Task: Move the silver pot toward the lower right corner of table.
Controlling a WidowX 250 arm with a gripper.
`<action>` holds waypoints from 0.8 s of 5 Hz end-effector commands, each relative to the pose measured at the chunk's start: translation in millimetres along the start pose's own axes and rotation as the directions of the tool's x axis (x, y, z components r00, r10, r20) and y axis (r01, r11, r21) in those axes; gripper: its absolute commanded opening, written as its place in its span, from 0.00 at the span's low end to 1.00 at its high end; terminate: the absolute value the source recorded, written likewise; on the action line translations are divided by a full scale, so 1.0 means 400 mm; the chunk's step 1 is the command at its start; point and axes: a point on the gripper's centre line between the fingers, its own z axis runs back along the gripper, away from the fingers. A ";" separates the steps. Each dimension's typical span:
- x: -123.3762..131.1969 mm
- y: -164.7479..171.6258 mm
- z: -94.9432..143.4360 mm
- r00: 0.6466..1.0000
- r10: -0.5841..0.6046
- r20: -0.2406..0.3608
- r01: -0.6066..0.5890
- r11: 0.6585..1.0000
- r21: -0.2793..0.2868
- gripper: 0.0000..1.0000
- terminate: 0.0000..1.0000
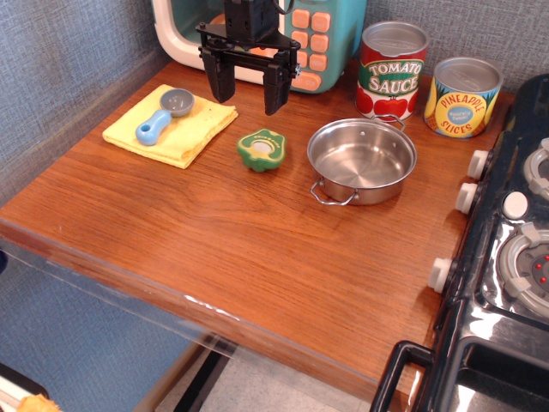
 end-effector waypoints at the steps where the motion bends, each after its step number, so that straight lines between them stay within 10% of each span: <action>1: 0.000 0.000 0.000 1.000 0.000 0.000 0.000 1.000 0.000 1.00 0.00; 4: 0.091 -0.198 0.009 0.973 -0.226 0.042 0.224 0.973 0.050 1.00 0.00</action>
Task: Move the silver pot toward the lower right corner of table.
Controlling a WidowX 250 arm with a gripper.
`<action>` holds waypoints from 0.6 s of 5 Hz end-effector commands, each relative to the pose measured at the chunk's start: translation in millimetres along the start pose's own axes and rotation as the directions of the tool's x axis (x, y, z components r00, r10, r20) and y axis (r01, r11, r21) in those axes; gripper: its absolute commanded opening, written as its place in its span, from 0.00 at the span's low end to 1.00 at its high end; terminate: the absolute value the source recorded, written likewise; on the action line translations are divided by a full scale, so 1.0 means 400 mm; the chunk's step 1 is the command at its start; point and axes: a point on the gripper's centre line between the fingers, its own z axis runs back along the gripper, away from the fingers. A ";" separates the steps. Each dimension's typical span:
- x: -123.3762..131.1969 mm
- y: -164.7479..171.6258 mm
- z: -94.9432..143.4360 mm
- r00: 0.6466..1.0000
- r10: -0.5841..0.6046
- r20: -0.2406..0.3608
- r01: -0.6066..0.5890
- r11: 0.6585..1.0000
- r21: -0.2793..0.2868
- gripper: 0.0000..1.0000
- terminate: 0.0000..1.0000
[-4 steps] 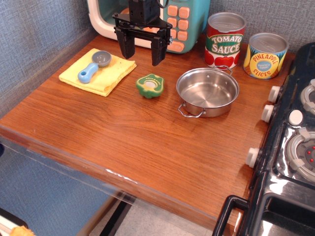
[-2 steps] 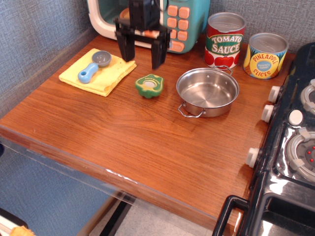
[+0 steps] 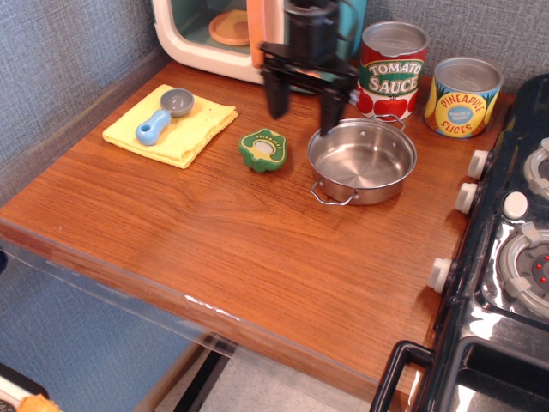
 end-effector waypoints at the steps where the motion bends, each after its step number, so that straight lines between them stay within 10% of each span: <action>1: 0.077 -0.056 0.048 0.994 -0.095 0.060 0.092 0.995 0.047 1.00 0.00; 3: 0.080 -0.051 0.003 0.997 -0.080 0.022 0.079 0.996 0.051 1.00 0.00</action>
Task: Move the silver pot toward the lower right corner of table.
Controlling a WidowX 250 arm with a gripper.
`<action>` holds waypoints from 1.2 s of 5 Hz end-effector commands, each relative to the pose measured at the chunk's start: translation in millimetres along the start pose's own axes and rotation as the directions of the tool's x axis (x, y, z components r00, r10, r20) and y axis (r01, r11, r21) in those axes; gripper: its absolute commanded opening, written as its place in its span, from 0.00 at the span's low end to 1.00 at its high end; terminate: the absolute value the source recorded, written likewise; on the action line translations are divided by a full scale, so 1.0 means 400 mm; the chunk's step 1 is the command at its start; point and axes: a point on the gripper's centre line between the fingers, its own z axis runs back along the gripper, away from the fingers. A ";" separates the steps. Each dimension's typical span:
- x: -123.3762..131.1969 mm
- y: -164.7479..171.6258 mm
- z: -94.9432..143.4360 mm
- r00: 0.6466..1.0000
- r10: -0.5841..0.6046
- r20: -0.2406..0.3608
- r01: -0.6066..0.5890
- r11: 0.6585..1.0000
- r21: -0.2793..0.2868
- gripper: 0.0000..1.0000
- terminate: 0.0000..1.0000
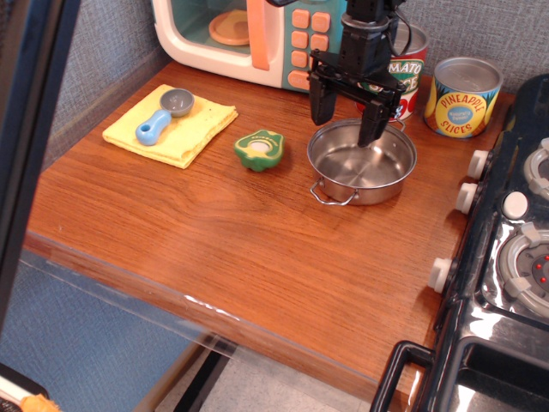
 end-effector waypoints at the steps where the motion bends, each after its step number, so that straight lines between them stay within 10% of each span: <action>1: 0.000 0.000 0.028 0.999 0.001 0.036 -0.002 1.000 0.013 0.00 0.00; 4: -0.018 -0.006 0.018 1.000 -0.002 0.022 0.002 1.000 -0.001 0.00 0.00; 6: -0.020 -0.060 0.126 0.982 -0.041 0.185 0.052 0.997 -0.056 0.00 0.00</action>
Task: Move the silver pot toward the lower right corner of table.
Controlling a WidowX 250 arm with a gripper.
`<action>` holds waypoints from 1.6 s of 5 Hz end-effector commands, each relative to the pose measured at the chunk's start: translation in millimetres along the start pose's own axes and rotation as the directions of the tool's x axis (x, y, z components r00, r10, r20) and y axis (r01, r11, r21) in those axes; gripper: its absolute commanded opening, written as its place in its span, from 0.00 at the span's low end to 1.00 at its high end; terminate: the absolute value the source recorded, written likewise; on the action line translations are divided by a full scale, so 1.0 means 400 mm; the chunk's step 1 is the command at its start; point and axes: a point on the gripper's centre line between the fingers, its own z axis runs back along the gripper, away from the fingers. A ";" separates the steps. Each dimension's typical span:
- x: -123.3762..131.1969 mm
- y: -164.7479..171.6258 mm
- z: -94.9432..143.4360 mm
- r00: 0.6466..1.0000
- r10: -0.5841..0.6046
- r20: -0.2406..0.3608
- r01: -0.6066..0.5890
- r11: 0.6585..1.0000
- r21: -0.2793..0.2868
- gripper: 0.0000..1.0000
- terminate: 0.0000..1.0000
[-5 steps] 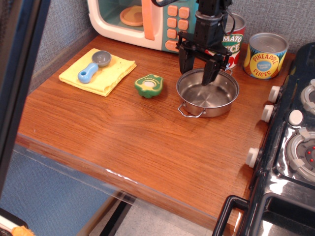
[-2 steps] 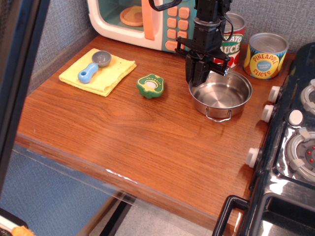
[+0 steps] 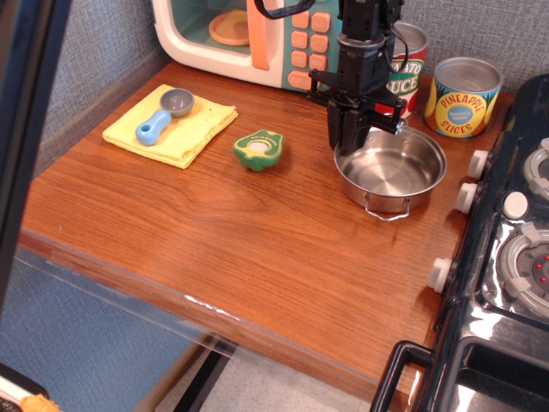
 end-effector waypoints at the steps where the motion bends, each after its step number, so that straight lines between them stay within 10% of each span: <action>1: -0.038 -0.066 0.175 0.973 -0.093 0.210 0.099 0.995 -0.019 0.00 0.00; 4: -0.260 -0.064 0.120 0.981 -0.134 0.143 0.138 0.990 -0.013 0.00 0.00; 7: -0.281 -0.035 0.085 0.993 -0.076 0.090 0.076 0.997 0.004 0.00 0.00; 8: -0.279 -0.037 0.079 0.995 -0.078 0.061 0.078 0.997 0.000 1.00 0.00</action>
